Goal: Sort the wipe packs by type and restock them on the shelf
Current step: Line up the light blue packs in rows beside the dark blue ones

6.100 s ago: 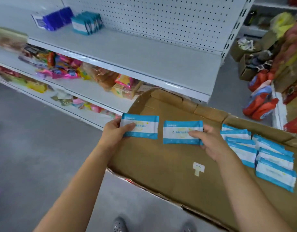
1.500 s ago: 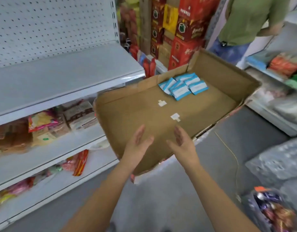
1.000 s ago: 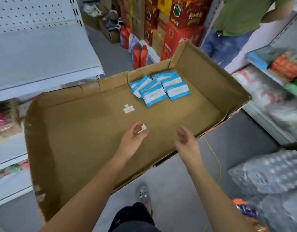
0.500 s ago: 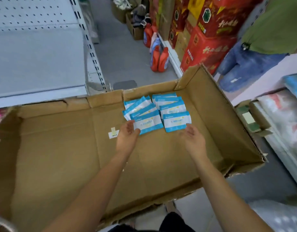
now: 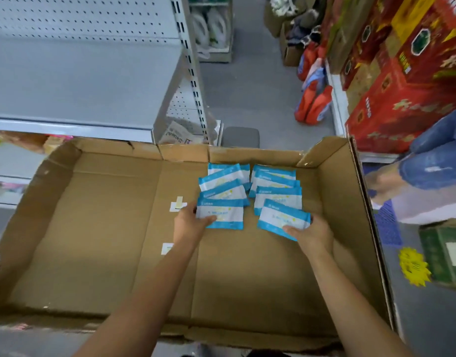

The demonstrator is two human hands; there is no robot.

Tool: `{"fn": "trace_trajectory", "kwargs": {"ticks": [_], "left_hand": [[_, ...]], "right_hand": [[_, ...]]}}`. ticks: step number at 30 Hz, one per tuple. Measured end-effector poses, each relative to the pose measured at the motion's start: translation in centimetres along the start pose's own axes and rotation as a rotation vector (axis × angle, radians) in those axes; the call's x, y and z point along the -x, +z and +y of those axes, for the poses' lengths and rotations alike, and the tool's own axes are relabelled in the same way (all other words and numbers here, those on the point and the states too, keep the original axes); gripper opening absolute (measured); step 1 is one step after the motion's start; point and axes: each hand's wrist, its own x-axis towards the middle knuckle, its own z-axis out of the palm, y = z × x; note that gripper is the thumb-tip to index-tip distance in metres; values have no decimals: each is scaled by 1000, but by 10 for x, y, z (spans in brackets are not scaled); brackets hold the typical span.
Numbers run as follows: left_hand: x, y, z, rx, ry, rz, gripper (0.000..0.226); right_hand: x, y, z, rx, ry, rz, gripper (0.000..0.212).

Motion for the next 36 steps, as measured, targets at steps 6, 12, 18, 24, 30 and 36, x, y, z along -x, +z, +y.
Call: {"fn": "trace_trajectory", "kwargs": {"ticks": [6,12,18,24,30,36], "left_hand": [[6,-50,-20,92,17,85,21],[22,-126,-45,338,4,128,25],[48,-240,-86,518,71,223,23],[54,-358,-143,557,98,317,24],[37,-465,-199,644,58,293,22],[-1,-546,-243,653,77,266,22]], "right_hand": [[11,13,-39,-250,-59,-291,15],[42,64,-85,-244,-201,-466,18],[105,145,-131,-196,-330,-509,17],[180,244,-178,-251,-414,-497,23],[255,334,-228,-304,-441,-489,26],[294,411,-269,-313,-457,-472,29]]}}
